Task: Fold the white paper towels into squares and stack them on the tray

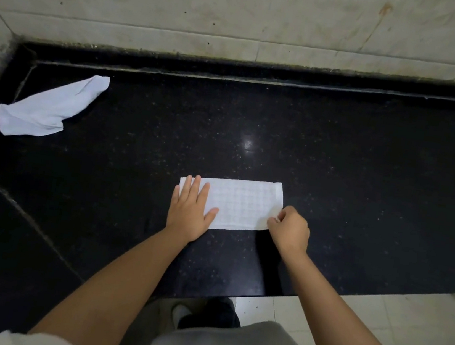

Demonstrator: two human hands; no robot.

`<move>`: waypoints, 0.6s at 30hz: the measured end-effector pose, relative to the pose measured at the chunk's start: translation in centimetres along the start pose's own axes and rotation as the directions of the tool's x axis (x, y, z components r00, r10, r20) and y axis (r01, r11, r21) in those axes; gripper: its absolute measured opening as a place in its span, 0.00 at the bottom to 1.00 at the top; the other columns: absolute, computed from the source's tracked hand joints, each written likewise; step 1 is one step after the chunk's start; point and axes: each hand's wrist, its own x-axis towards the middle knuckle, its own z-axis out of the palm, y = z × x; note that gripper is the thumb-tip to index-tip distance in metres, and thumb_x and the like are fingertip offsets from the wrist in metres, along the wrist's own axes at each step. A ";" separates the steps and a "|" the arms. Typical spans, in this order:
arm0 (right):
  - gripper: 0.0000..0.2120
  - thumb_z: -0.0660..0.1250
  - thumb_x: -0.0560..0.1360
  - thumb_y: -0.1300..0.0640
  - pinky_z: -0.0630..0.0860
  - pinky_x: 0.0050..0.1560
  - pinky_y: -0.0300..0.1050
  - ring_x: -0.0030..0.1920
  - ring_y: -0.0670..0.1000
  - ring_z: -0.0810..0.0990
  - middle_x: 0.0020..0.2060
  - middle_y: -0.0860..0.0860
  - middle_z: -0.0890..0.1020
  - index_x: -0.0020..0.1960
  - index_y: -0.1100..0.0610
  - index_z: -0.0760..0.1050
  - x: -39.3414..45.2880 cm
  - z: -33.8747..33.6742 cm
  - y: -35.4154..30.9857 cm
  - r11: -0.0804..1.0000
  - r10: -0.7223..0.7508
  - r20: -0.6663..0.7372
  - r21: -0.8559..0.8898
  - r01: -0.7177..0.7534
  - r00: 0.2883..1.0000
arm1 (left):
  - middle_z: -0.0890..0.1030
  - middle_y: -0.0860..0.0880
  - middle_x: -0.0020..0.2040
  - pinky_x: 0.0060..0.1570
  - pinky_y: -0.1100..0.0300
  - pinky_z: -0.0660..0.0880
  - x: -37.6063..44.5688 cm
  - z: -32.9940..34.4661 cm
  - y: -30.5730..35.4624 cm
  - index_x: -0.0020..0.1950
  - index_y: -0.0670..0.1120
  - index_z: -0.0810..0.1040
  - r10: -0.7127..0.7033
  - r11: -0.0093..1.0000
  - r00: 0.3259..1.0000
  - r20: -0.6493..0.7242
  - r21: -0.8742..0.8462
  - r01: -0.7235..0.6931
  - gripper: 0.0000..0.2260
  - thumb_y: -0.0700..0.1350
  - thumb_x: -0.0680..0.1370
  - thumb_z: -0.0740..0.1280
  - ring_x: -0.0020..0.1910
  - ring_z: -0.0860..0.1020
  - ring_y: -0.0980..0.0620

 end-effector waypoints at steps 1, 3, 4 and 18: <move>0.04 0.61 0.73 0.63 0.72 0.56 0.52 0.40 0.55 0.74 0.36 0.54 0.74 0.40 0.60 0.67 -0.2 0.0 -0.6 0.997 -0.040 -0.033 0.066 0.042 0.999 | 0.44 0.45 0.78 0.75 0.51 0.41 -0.1 -0.2 -0.2 0.77 0.46 0.47 0.008 1.000 1.000 -0.010 -0.021 -0.008 0.28 0.56 0.81 0.49 0.77 0.42 0.47; 0.05 0.62 0.72 0.64 0.71 0.55 0.50 0.37 0.52 0.72 0.33 0.52 0.73 0.39 0.61 0.68 -0.9 0.0 -2.6 0.974 -0.138 -0.120 0.164 0.157 0.983 | 0.48 0.45 0.78 0.75 0.51 0.43 -0.5 -0.6 -0.9 0.77 0.45 0.50 0.013 0.996 0.998 -0.062 -0.083 -0.018 0.27 0.55 0.81 0.51 0.77 0.44 0.47; 0.03 0.63 0.73 0.64 0.70 0.54 0.48 0.37 0.51 0.71 0.33 0.52 0.73 0.40 0.61 0.70 -1.3 0.3 -3.9 0.957 -0.199 -0.156 0.181 0.226 0.968 | 0.50 0.45 0.78 0.75 0.51 0.45 -0.8 -0.9 -1.4 0.76 0.45 0.52 -0.003 0.993 0.995 -0.101 -0.116 -0.009 0.26 0.53 0.81 0.53 0.77 0.45 0.47; 0.11 0.76 0.53 0.68 0.72 0.27 0.39 0.24 0.51 0.77 0.24 0.49 0.78 0.28 0.57 0.76 -4.3 10.6 -8.6 0.645 -0.743 0.020 -0.247 0.723 0.669 | 0.55 0.44 0.77 0.75 0.52 0.47 -6.0 -1.0 -10.2 0.73 0.42 0.61 -0.254 0.941 0.958 -0.135 -0.265 0.212 0.21 0.47 0.82 0.54 0.77 0.48 0.47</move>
